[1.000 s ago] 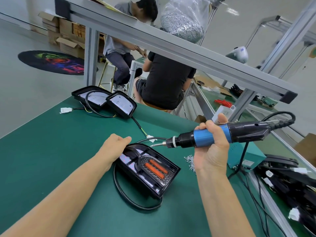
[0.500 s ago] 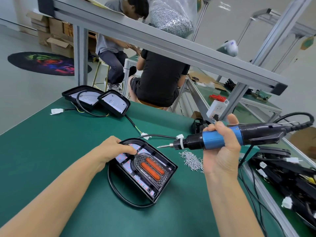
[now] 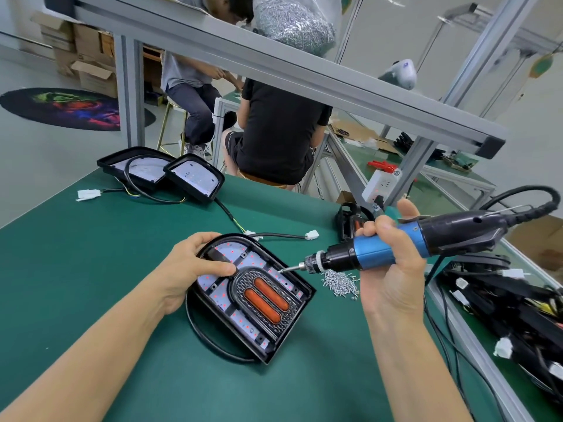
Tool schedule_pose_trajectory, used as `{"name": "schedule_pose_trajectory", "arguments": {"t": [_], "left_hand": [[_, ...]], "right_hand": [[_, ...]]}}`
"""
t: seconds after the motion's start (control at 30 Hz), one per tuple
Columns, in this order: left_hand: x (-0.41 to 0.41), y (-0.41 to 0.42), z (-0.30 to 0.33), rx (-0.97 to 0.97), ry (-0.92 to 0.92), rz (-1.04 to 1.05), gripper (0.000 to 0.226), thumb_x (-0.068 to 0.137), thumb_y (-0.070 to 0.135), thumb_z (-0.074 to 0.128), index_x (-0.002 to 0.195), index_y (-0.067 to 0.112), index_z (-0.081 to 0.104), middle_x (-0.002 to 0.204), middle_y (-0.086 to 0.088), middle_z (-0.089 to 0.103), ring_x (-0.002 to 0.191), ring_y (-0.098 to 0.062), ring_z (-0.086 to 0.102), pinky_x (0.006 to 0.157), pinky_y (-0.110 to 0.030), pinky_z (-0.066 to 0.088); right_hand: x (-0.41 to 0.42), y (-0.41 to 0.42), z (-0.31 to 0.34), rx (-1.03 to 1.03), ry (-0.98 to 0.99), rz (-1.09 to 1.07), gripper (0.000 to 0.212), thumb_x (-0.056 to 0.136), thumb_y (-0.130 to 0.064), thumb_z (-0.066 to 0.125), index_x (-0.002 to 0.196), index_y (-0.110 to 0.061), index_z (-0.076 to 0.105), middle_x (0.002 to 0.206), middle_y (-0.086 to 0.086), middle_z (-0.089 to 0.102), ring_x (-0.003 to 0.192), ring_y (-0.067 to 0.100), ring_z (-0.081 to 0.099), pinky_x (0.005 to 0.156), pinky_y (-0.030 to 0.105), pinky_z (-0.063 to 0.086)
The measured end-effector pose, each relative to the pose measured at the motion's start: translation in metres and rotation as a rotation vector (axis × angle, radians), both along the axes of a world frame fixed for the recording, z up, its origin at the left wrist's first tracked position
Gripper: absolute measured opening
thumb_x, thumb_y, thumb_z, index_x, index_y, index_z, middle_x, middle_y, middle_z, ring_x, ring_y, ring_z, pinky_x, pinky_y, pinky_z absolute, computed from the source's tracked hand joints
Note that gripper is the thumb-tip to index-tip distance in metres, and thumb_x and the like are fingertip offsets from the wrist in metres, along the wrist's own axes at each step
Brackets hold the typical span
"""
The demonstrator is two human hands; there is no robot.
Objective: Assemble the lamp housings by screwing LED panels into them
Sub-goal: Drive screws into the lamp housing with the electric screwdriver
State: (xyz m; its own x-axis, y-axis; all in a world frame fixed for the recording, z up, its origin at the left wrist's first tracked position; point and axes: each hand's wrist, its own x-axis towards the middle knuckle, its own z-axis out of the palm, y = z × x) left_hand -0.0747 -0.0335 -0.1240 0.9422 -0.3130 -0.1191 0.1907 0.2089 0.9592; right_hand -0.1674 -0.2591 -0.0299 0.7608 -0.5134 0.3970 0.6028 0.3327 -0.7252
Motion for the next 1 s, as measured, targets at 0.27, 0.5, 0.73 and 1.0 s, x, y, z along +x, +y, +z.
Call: {"name": "schedule_pose_trajectory", "arguments": {"t": [0.27, 0.5, 0.73, 1.0], "left_hand": [[-0.001, 0.002, -0.003, -0.051, 0.013, -0.018, 0.073, 0.038, -0.008, 0.078, 0.107, 0.012, 0.065, 0.085, -0.009, 0.073, 0.068, -0.018, 0.069, 0.055, -0.024, 0.055], [-0.001, 0.002, -0.004, -0.073, 0.011, -0.002, 0.064, 0.044, -0.002, 0.076, 0.106, 0.012, 0.066, 0.086, -0.009, 0.073, 0.069, -0.018, 0.069, 0.057, -0.024, 0.055], [-0.004, 0.000, -0.001, -0.049, -0.003, 0.010, 0.064, 0.044, 0.000, 0.076, 0.106, 0.013, 0.066, 0.089, -0.010, 0.073, 0.071, -0.020, 0.069, 0.059, -0.025, 0.057], [-0.006, -0.004, 0.004, -0.032, -0.012, 0.026, 0.065, 0.044, 0.001, 0.076, 0.106, 0.013, 0.066, 0.089, -0.010, 0.073, 0.073, -0.022, 0.068, 0.066, -0.030, 0.057]], "right_hand": [[-0.013, -0.013, -0.008, -0.085, 0.024, -0.043, 0.042, 0.071, 0.000, 0.058, 0.108, -0.019, 0.055, 0.063, -0.004, 0.053, 0.065, 0.014, 0.053, 0.074, 0.027, 0.047], [-0.013, -0.014, -0.010, -0.096, 0.031, -0.077, 0.040, 0.071, 0.001, 0.058, 0.107, -0.018, 0.057, 0.065, -0.002, 0.053, 0.064, 0.015, 0.054, 0.082, 0.033, 0.044], [-0.012, -0.013, -0.008, -0.135, 0.031, -0.070, 0.041, 0.070, 0.003, 0.058, 0.106, -0.017, 0.057, 0.065, 0.000, 0.053, 0.066, 0.019, 0.053, 0.078, 0.029, 0.047], [-0.009, -0.008, -0.009, -0.218, 0.048, -0.057, 0.041, 0.069, 0.002, 0.061, 0.104, -0.020, 0.060, 0.065, -0.001, 0.055, 0.072, 0.022, 0.049, 0.070, 0.024, 0.050]]}}
